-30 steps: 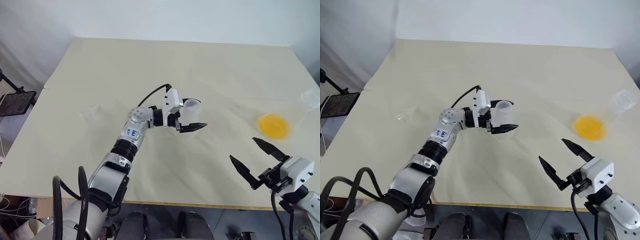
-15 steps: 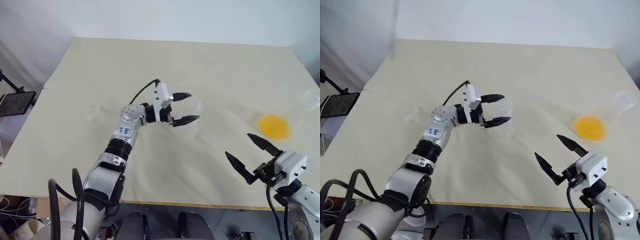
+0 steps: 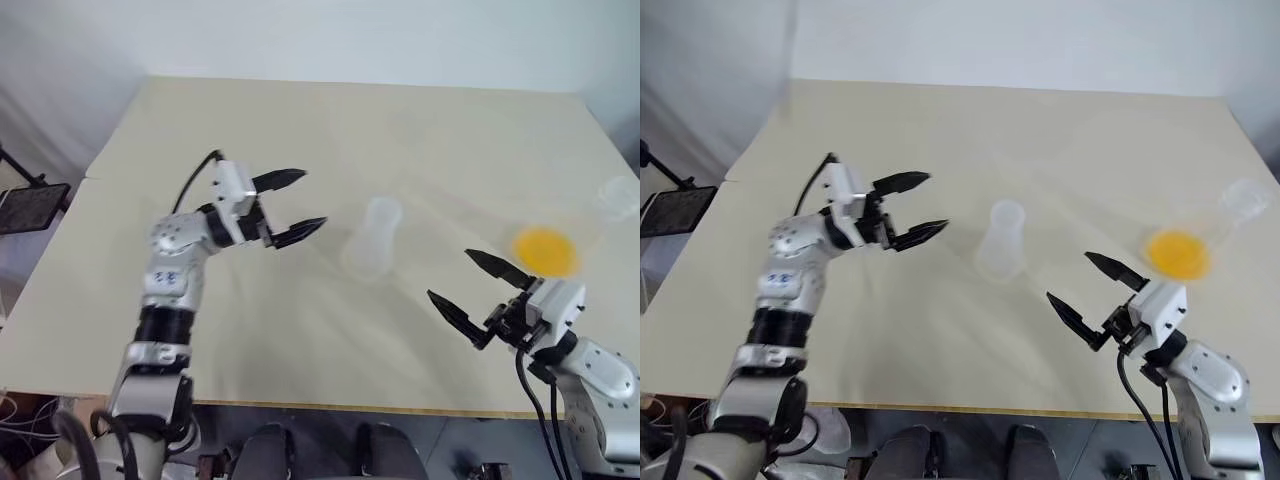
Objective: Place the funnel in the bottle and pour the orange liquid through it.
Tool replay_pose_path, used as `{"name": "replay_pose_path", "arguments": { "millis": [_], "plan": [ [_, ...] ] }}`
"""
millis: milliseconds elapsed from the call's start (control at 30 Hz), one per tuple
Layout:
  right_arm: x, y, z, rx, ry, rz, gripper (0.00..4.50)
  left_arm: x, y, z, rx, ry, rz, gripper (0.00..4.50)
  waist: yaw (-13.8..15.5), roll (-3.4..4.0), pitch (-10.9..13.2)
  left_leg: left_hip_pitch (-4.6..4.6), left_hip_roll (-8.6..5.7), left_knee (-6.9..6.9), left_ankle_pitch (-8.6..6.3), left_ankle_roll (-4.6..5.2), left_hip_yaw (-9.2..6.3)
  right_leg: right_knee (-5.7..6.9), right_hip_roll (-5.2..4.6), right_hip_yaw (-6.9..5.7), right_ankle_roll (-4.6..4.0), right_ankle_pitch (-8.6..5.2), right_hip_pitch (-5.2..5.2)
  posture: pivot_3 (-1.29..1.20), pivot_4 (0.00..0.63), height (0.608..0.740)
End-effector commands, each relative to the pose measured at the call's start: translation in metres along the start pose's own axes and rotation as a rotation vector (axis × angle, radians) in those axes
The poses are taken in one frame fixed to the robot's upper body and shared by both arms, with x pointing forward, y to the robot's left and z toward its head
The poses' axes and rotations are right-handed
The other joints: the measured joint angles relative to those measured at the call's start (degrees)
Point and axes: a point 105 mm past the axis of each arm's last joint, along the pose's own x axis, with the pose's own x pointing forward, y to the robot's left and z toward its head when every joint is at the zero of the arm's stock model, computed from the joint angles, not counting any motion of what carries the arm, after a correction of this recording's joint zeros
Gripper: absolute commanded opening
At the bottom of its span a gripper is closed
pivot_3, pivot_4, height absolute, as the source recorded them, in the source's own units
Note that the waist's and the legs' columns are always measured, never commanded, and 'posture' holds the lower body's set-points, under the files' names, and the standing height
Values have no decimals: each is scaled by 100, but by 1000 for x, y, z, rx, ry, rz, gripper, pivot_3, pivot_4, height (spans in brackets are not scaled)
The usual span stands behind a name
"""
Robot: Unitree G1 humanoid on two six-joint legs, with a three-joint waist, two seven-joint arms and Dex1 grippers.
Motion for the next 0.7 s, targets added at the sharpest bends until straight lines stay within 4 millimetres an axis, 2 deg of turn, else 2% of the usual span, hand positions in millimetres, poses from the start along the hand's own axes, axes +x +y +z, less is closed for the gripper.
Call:
{"name": "replay_pose_path", "arguments": {
  "millis": [33, 133, 167, 267, 400, 500, 567, 700],
  "plan": [
    [13, 6, 8, 17, -43, 117, 4500, -44, 5, 9, 32, 30, 194, 4474, -33, 1, 0, 0, 1, -1, 0, 0, -2, 3, -2, 0, 0, 0, -1, 0, 150, 740],
    [21, 12, 8, 30, -44, 214, 4500, -83, 3, 5, 21, 77, 377, 4474, -78, 0, 0, 2, 6, -1, 0, -1, -4, 2, -6, 5, -1, 0, 3, 0, 150, 740],
    [24, 15, 8, 31, -47, 251, 4500, -103, 1, -1, 14, 105, 462, 4474, -55, 0, 0, 6, 16, -2, 0, -1, -6, 3, -11, 5, -1, 0, 3, 0, 150, 740],
    [34, 23, 7, 21, -61, 343, 4500, -160, -16, -17, -26, 195, 684, 4474, -33, -1, 0, 7, 13, 1, -2, 1, -9, 2, -24, 4, -1, 0, 8, 0, 150, 740],
    [41, 27, 6, 17, -68, 402, 4500, -210, -38, -27, -44, 275, 905, 4474, 16, -7, -1, 3, 3, 9, -7, 12, -17, -3, -38, -4, -1, 1, 16, 0, 150, 740],
    [41, 26, 6, 16, -68, 408, 4500, -223, -46, -28, -47, 292, 985, 4474, 117, -7, -1, 1, -1, 14, -9, 16, -18, -8, -43, -9, 0, 1, 20, 0, 150, 740],
    [39, 25, 4, 20, -60, 403, 4500, -223, -50, -28, -62, 278, 1011, 4474, 124, -8, -1, 1, -1, 17, -9, 16, -18, -9, -43, -9, 0, 1, 23, 0, 150, 740],
    [36, 24, 2, 26, -46, 398, 4500, -200, -40, -30, -82, 231, 973, 4474, 112, -8, -2, 1, 0, 16, -11, 18, -12, -13, -42, -8, 1, 1, 22, 0, 150, 740]
  ]
}}
